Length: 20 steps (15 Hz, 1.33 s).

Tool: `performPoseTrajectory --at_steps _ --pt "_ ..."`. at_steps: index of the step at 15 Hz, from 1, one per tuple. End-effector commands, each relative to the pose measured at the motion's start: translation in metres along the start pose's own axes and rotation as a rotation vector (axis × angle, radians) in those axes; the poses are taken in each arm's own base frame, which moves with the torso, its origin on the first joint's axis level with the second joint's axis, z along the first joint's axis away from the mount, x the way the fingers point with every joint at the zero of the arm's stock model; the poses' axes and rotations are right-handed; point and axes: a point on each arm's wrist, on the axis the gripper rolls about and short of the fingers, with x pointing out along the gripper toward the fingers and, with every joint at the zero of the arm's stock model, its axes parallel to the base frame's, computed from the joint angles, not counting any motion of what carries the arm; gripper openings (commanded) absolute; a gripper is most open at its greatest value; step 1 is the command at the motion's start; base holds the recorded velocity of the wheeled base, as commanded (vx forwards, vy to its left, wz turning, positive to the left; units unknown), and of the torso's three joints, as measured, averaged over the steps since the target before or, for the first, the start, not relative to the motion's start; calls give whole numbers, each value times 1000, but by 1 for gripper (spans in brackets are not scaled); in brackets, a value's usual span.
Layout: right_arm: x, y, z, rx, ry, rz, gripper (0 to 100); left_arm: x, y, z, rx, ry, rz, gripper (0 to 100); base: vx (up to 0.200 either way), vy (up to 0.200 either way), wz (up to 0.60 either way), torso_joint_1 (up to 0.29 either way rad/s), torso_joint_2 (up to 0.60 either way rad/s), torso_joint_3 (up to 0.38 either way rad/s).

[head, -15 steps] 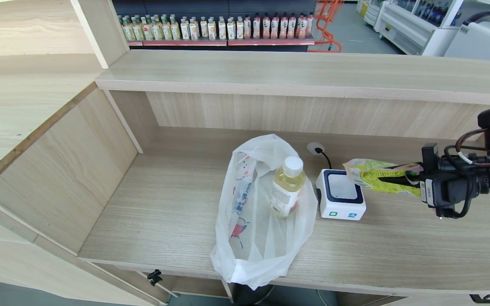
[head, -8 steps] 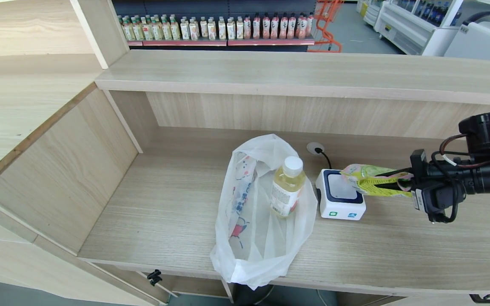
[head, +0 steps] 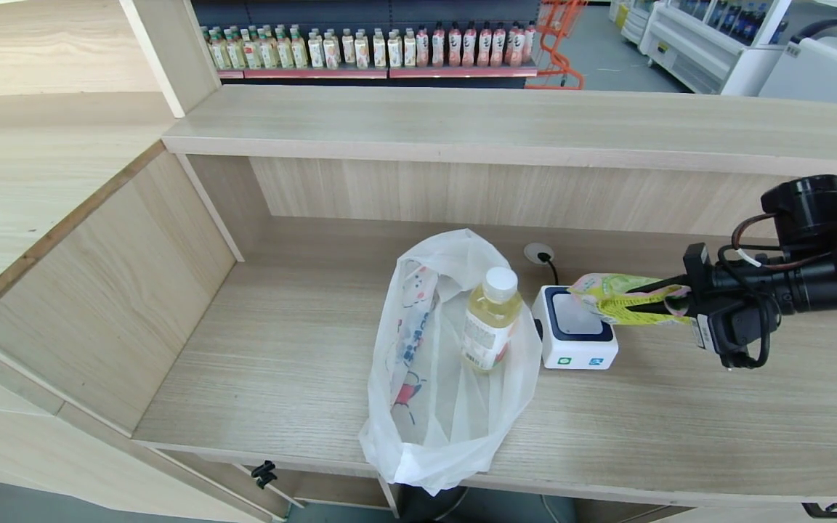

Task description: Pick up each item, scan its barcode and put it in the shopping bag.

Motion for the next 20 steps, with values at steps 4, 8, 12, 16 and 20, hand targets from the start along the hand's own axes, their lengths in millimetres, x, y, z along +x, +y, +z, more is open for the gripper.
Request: performPoseTrajectory --at_steps 4,8,12,16,20 --pt "0 -8 2 -22 -2 -12 0 0 0 0 0 0 1 100 0 0 0 0 0 0" --pt "10 -6 7 -37 -27 7 0 0 0 0 0 0 1 100 0 0 0 0 0 0" --pt "21 -7 13 -46 -62 15 0 0 0 0 0 0 1 100 0 0 0 0 0 0" --pt "15 -13 15 -49 -60 15 0 0 0 0 0 0 1 100 0 0 0 0 0 0" --pt "9 -30 12 -94 -36 -26 0 0 0 0 0 0 1 100 0 0 0 0 0 0"
